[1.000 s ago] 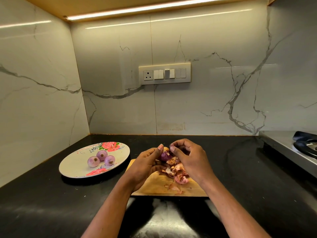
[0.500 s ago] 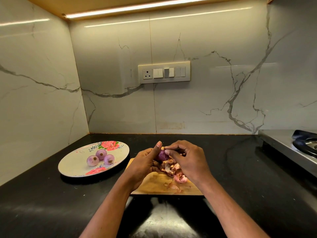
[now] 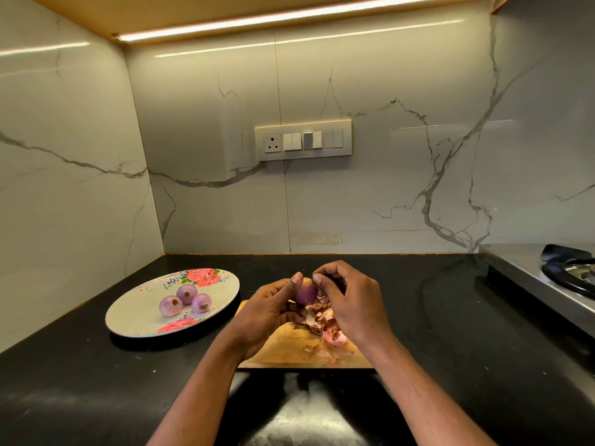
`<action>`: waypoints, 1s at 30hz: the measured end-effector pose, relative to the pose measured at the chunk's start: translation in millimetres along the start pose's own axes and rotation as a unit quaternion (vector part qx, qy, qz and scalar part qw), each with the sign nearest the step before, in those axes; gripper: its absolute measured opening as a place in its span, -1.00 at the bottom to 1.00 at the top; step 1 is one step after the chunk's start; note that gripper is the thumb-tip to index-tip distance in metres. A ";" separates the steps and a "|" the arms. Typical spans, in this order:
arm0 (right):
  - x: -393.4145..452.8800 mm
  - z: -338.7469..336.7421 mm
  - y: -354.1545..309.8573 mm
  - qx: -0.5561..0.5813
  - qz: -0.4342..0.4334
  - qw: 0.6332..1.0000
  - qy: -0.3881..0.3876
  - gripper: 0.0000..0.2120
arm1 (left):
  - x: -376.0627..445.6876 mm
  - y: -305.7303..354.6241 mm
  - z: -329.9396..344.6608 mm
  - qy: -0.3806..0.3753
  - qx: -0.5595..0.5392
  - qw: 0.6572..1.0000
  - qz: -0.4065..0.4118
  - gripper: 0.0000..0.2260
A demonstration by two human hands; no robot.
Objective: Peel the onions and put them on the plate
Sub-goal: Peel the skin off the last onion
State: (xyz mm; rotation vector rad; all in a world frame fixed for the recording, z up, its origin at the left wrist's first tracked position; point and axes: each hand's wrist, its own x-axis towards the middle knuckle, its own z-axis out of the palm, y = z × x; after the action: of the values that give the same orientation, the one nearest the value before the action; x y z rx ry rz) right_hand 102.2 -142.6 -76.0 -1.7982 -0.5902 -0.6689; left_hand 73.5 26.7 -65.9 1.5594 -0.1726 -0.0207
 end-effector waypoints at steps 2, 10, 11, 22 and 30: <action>0.6 0.7 -1.2 0.039 0.034 0.999 0.015 -0.95 | 0.0 0.3 -0.2 0.000 -0.004 1.000 -0.003 -0.55; 3.8 -10.3 6.3 -0.035 0.090 0.995 0.015 -0.83 | 1.5 0.5 1.8 0.041 -0.028 0.999 0.018 -0.61; 3.0 -9.4 6.1 -0.088 0.078 0.993 -0.010 -0.83 | 1.5 0.6 1.4 0.045 -0.033 0.998 0.021 -0.63; 1.9 -8.6 -3.6 -0.059 0.039 0.990 -0.122 -0.70 | 3.1 -0.4 -0.3 0.063 -0.023 0.997 0.026 -0.62; 0.5 -8.9 -3.1 -0.077 -0.025 0.993 -0.081 -0.76 | 2.4 -0.3 0.5 0.071 -0.013 0.996 0.043 -0.63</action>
State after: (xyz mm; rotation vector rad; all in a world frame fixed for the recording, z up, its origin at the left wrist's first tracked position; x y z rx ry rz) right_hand 99.0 -150.2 -71.2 -2.0004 -0.7110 -0.6208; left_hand 75.8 25.9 -66.0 1.5210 -0.1272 0.1546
